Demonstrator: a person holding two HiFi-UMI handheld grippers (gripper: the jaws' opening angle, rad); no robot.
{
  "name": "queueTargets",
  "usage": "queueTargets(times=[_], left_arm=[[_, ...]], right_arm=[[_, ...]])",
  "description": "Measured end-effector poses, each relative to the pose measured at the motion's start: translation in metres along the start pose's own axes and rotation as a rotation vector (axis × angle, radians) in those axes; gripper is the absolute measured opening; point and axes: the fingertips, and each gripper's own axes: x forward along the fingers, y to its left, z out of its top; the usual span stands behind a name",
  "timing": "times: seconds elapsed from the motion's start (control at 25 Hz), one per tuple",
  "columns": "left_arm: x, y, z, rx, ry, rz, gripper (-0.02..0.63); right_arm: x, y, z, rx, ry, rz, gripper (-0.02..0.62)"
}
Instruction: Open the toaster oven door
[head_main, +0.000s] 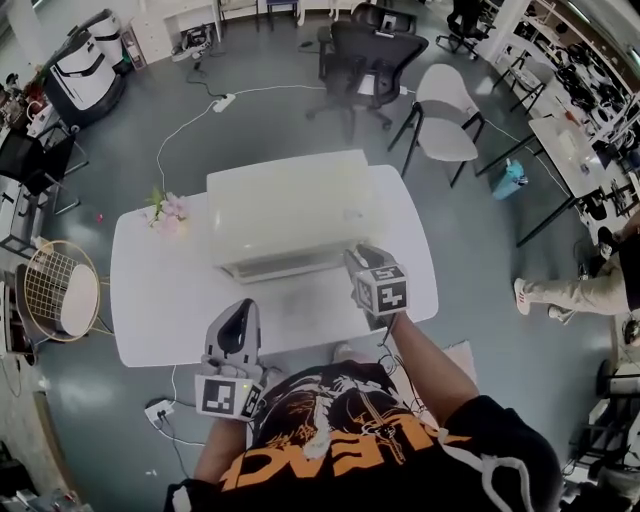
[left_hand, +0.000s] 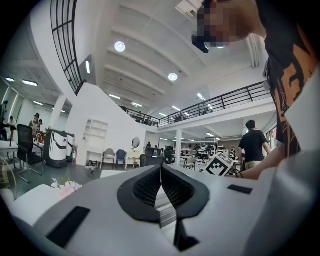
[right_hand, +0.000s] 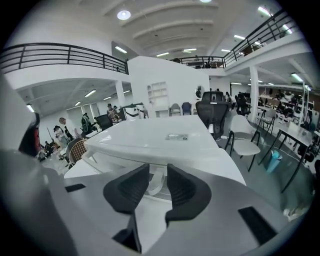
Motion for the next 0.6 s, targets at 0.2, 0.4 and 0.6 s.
queueTargets(times=[0.2,0.4,0.6], left_arm=[[-0.003,0.002,-0.001,-0.001,0.002,0.014,0.025],[-0.004,0.001,-0.003,-0.010,-0.001,-0.010,0.025],[-0.001,0.001,-0.016,0.007,0.050,-0.036,0.048]], right_arm=[[0.013,-0.004,-0.007,0.037,0.082,-0.004,0.122],[0.016,0.000,-0.008,0.001,0.116,-0.032,0.086],[0.010,0.002,-0.016,0.007,0.160,-0.034,0.087]])
